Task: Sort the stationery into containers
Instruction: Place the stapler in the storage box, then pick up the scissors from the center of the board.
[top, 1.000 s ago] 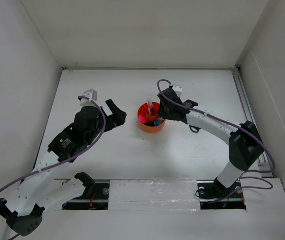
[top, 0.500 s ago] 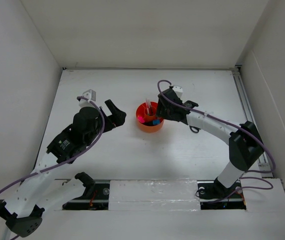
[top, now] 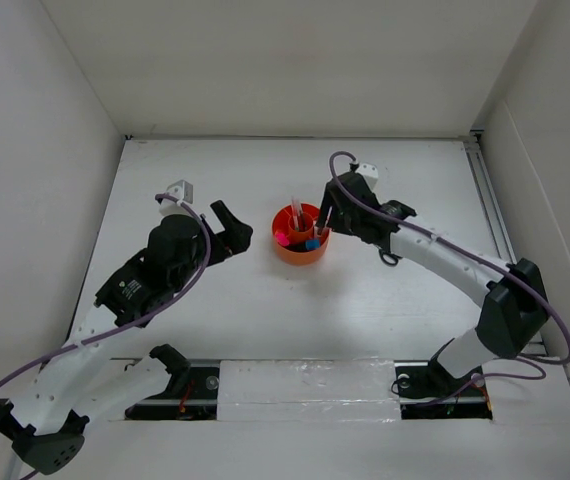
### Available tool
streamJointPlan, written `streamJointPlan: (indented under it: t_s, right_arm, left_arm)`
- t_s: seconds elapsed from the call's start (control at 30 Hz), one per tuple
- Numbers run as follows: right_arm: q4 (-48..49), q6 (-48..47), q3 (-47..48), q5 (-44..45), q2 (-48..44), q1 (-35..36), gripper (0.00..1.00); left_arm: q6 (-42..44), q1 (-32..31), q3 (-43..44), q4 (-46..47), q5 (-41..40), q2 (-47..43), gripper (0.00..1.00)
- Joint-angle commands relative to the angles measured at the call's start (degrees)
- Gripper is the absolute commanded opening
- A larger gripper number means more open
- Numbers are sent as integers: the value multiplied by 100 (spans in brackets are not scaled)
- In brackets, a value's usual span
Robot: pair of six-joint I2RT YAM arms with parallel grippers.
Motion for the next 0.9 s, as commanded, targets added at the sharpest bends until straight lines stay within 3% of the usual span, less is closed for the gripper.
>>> streamJointPlan:
  t_s: [0.0,0.23,0.57,0.87]
  right_arm:
    - [-209,-1,36,241,-345,-113,71]
    - [-1105,122,96,-14,-582,-1071,71]
    - [-1395,131,-1168,-945,-1171,-2522,70]
    - [-1414,-44,-1442,-1227,-645,-3234,66]
  left_arm:
    - [34,18,-10,178,-19,-69,100]
    - [139,18,183,73,-134,430,100]
    - [368,18,806,65,-134,958,100]
    - [368,18,1335,-305,50,1372,100]
